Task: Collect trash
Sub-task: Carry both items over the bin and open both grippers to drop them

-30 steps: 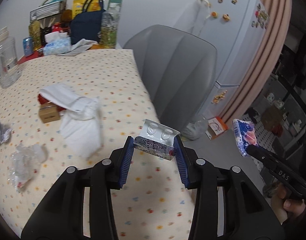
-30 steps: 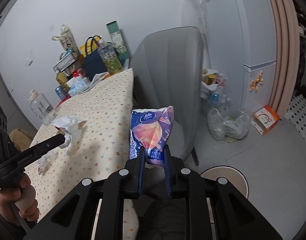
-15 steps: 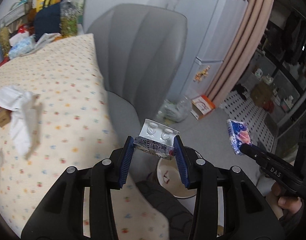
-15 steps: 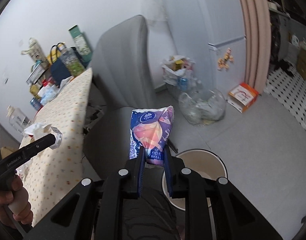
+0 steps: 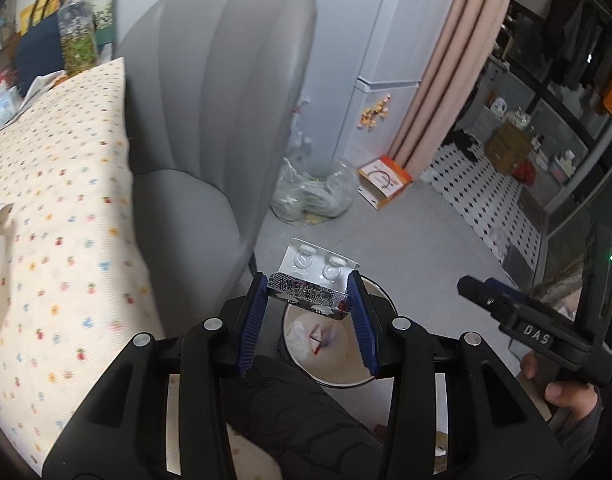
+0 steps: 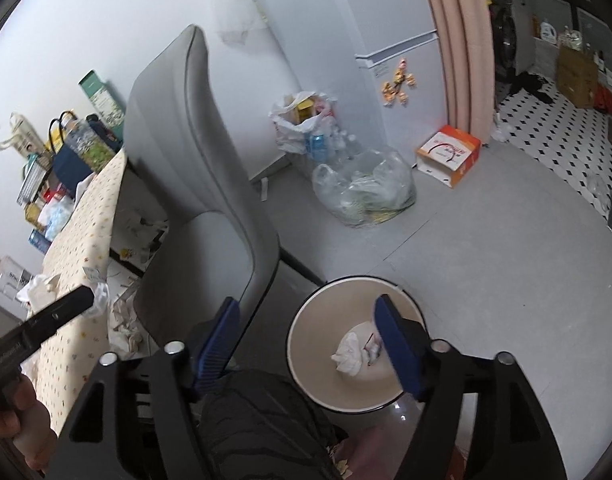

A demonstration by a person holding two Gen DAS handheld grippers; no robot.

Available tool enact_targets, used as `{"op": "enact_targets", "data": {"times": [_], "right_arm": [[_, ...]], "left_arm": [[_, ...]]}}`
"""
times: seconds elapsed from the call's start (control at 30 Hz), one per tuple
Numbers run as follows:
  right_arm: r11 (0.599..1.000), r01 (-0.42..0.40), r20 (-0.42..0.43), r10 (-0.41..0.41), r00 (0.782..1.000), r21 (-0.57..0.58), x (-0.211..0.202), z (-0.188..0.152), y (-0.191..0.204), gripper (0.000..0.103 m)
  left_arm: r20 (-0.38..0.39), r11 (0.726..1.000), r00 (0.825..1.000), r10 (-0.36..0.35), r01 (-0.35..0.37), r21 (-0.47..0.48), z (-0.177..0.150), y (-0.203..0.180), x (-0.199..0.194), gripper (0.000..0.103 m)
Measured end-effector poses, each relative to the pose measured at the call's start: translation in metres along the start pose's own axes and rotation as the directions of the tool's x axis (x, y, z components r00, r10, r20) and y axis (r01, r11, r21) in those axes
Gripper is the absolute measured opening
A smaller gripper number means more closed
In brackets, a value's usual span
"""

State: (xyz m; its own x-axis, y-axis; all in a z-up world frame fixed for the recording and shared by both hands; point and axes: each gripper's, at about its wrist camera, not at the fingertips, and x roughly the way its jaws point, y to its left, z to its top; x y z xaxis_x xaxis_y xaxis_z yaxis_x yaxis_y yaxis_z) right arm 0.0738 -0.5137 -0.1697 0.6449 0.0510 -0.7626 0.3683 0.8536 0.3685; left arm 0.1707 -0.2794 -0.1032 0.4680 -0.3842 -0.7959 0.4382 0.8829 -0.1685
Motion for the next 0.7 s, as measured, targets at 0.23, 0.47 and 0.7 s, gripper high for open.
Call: {"op": "enact_targets", "data": {"times": [0.23,0.47,0.7], "right_arm": [[0.998,0.023,0.038,-0.025,0.999,0.052,-0.011,0.009,-0.023,0.081],[0.994,0.042,0.068,-0.049,0.996,0.101,-0.023,0.018,-0.047,0.082],[0.988,0.066,0.104,-0.081,0.991,0.142,-0.038,0.026,-0.067,0.084]], "left_arm": [[-0.044,0.999,0.999,-0.03,0.031,0.038,0.001,-0.022,0.022,0.041],[-0.099,0.995,0.993,-0.068,0.074,0.064,0.005,-0.05,0.046,0.041],[-0.151,0.989,0.984,-0.095,0.11,0.094,0.006,-0.078,0.073,0.042]]}}
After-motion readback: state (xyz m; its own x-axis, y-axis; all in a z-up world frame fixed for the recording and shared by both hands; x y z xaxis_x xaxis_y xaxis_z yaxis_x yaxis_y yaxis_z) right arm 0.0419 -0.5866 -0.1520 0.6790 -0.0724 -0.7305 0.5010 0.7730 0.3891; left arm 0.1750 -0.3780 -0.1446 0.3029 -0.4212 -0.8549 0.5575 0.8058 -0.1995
